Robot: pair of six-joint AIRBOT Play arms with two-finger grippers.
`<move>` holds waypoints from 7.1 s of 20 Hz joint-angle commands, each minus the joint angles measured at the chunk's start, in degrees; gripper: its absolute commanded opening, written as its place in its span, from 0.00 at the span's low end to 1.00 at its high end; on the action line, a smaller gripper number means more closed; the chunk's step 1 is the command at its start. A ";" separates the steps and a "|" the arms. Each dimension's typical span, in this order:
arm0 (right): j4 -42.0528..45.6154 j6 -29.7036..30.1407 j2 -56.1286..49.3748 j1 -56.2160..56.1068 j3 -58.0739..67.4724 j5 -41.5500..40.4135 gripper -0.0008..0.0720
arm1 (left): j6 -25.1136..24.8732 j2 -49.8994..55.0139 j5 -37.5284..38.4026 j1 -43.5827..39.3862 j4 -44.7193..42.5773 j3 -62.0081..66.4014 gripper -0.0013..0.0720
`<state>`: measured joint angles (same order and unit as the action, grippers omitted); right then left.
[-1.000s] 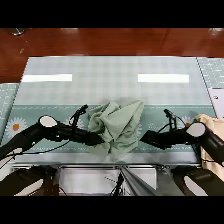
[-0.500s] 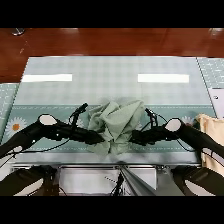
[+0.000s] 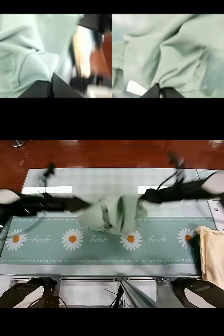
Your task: Fold the shirts.
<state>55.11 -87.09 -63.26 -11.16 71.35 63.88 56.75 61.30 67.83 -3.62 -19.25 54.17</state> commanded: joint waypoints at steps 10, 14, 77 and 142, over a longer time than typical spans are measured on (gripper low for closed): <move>20.50 0.55 18.36 6.45 50.05 22.67 0.04 | 25.88 -10.84 8.11 10.49 -45.46 66.75 0.05; 20.92 -1.14 24.74 6.45 50.05 25.53 0.04 | 25.83 -20.81 9.22 10.36 -47.65 63.08 0.05; 3.98 8.02 15.50 51.04 -46.31 5.57 0.87 | 6.08 -0.28 -20.33 9.25 -9.25 -35.15 0.05; -4.98 12.87 1.40 29.24 -7.26 -2.69 0.04 | 27.98 2.93 -19.74 7.87 -47.89 14.82 0.05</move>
<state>52.51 -77.30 -50.06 23.07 66.06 71.05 84.71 53.67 55.88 4.27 -72.23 68.73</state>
